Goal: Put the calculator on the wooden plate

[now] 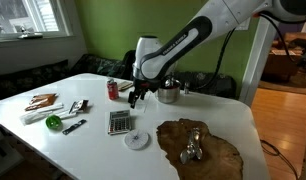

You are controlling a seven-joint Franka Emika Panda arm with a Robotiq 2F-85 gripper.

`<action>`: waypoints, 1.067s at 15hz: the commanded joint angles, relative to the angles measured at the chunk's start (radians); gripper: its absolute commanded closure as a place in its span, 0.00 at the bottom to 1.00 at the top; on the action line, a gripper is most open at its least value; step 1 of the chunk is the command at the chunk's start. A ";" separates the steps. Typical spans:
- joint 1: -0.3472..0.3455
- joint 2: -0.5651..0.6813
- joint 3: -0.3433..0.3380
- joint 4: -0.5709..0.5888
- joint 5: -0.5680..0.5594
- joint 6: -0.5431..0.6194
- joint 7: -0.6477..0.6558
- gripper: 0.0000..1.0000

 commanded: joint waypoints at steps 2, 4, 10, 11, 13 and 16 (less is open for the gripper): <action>-0.011 0.140 -0.003 0.210 0.014 0.009 -0.043 0.00; -0.030 0.168 0.069 0.265 0.050 -0.011 -0.121 0.00; -0.009 0.210 0.126 0.344 0.133 -0.098 -0.087 0.00; -0.028 0.196 0.154 0.316 0.141 -0.103 -0.086 0.00; -0.015 0.176 0.130 0.291 0.117 -0.076 -0.093 0.00; -0.015 0.227 0.131 0.330 0.115 -0.085 -0.105 0.00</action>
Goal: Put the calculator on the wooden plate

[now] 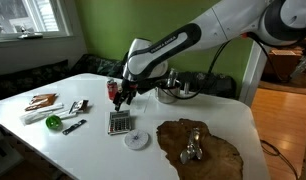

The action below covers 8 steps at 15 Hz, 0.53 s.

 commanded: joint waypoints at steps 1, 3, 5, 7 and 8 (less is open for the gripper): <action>0.002 0.059 -0.004 0.044 -0.005 0.004 -0.015 0.00; -0.001 0.077 -0.008 0.046 -0.010 0.029 -0.025 0.00; -0.003 0.088 -0.012 0.050 -0.008 0.044 -0.025 0.00; -0.020 0.080 -0.003 0.033 0.014 0.078 -0.001 0.00; -0.039 0.078 0.022 0.023 0.042 0.103 0.007 0.00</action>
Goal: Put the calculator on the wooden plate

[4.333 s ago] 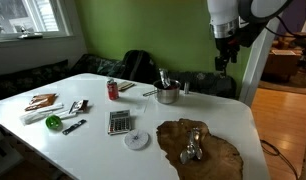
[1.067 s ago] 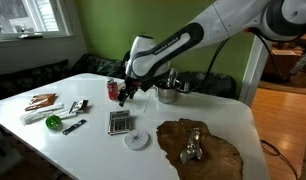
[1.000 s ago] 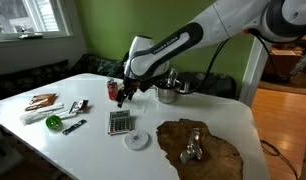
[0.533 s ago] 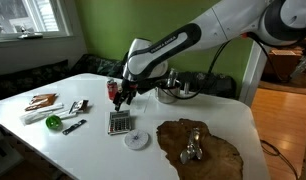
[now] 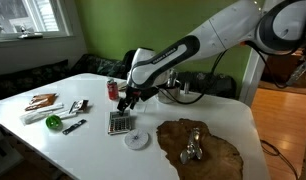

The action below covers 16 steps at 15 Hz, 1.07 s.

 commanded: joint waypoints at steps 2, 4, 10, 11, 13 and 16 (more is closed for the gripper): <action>-0.063 0.002 0.067 -0.015 0.099 0.055 0.045 0.00; -0.098 -0.001 0.100 -0.031 0.149 0.024 0.054 0.00; -0.175 0.033 0.195 -0.042 0.259 0.009 0.018 0.00; -0.184 0.035 0.208 -0.045 0.268 0.013 0.013 0.00; -0.200 0.045 0.235 -0.044 0.277 0.002 0.000 0.00; -0.213 0.068 0.272 -0.035 0.271 0.009 -0.052 0.00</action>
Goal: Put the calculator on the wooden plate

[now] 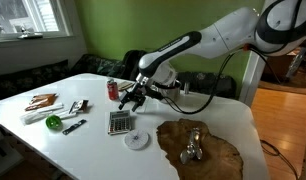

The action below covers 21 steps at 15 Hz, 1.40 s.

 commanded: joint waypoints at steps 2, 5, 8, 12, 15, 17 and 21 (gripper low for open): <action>-0.033 0.043 0.066 0.007 0.017 0.003 -0.097 0.00; -0.051 0.067 0.102 0.016 0.022 -0.011 -0.141 0.00; -0.076 0.087 0.148 0.021 0.027 -0.012 -0.197 0.34; -0.122 0.123 0.235 0.026 0.046 -0.021 -0.284 0.65; -0.169 0.168 0.340 0.029 0.063 0.023 -0.443 0.89; -0.192 0.190 0.397 0.030 0.075 0.026 -0.534 1.00; -0.224 0.205 0.461 0.013 0.076 0.010 -0.621 0.96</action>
